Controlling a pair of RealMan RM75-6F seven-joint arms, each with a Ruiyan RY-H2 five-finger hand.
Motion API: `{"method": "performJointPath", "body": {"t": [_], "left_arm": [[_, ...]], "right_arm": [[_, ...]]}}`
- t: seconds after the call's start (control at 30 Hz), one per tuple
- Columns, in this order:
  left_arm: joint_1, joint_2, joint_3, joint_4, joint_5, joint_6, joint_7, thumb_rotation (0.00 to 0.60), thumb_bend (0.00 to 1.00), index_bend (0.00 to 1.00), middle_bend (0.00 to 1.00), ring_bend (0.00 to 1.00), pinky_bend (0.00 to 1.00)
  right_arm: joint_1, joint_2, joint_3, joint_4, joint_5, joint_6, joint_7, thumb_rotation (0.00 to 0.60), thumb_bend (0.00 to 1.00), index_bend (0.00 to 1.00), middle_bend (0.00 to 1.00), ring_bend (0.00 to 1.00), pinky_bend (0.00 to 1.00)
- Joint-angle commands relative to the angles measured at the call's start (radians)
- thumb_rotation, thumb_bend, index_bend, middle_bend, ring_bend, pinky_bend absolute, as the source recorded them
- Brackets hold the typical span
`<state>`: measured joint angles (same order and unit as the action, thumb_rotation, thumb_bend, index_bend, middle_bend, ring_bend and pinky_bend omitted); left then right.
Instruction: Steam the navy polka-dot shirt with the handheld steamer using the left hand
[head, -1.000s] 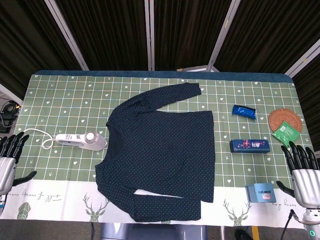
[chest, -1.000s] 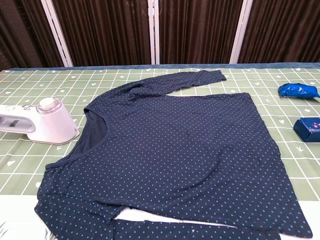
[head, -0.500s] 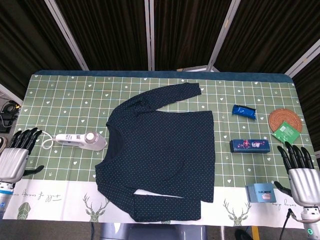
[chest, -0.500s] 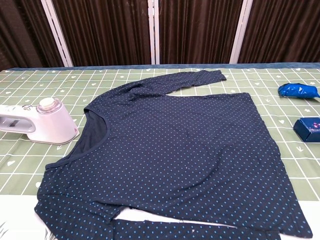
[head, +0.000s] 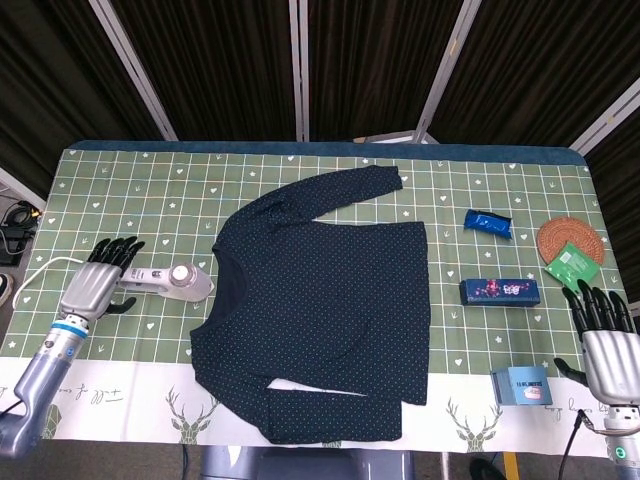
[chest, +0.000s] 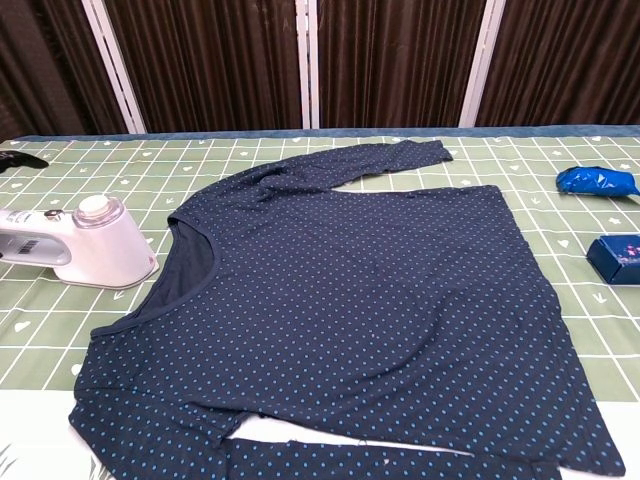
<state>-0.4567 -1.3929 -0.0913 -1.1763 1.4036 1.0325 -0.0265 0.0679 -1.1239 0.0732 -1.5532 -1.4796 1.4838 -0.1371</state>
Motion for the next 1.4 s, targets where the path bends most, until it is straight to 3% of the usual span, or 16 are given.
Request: {"method": "performJointPath", "body": {"t": [0.03, 0.33, 0.6, 0.7, 0.83, 1.03, 1.13, 1.4], "left_arm": [[-0.027, -0.035, -0.014, 0.038, -0.021, -0.034, 0.006, 0.6, 0.28, 0.0, 0.0, 0.0, 0.0], [-0.084, -0.11, -0.034, 0.121, -0.029, -0.076, -0.003, 0.6, 0.28, 0.0, 0.0, 0.0, 0.0], [-0.122, -0.174, -0.045, 0.207, -0.038, -0.098, -0.005, 0.6, 0.34, 0.01, 0.0, 0.0, 0.03], [-0.125, -0.191, -0.046, 0.234, -0.039, -0.092, -0.013, 0.6, 0.36, 0.16, 0.1, 0.1, 0.17], [-0.131, -0.196, -0.04, 0.257, -0.041, -0.105, -0.007, 0.6, 0.36, 0.45, 0.39, 0.35, 0.45], [-0.131, -0.195, -0.028, 0.277, -0.024, -0.083, -0.009, 0.6, 0.42, 0.8, 0.65, 0.57, 0.73], [-0.131, -0.185, -0.015, 0.276, 0.007, -0.06, -0.053, 0.6, 0.49, 0.9, 0.75, 0.66, 0.83], [-0.128, -0.14, 0.009, 0.241, 0.069, -0.002, -0.175, 0.6, 0.55, 0.91, 0.85, 0.77, 0.96]], "right_arm": [[0.002, -0.001, 0.003, 0.005, 0.007, -0.005, 0.005, 0.6, 0.0, 0.0, 0.0, 0.0, 0.0], [0.006, -0.004, 0.007, 0.015, 0.016, -0.015, 0.012, 0.6, 0.0, 0.0, 0.0, 0.0, 0.0], [0.009, -0.006, 0.008, 0.019, 0.023, -0.023, 0.017, 0.6, 0.0, 0.0, 0.0, 0.0, 0.0], [0.01, -0.005, 0.008, 0.021, 0.027, -0.026, 0.022, 0.6, 0.0, 0.0, 0.0, 0.0, 0.0], [0.011, -0.005, 0.008, 0.022, 0.028, -0.029, 0.025, 0.6, 0.0, 0.0, 0.0, 0.0, 0.0], [0.013, -0.007, 0.006, 0.023, 0.027, -0.033, 0.022, 0.6, 0.0, 0.0, 0.0, 0.0, 0.0], [0.014, -0.009, 0.006, 0.022, 0.027, -0.033, 0.019, 0.6, 0.0, 0.0, 0.0, 0.0, 0.0], [0.015, -0.012, 0.005, 0.021, 0.029, -0.036, 0.008, 0.6, 0.0, 0.0, 0.0, 0.0, 0.0]]}}
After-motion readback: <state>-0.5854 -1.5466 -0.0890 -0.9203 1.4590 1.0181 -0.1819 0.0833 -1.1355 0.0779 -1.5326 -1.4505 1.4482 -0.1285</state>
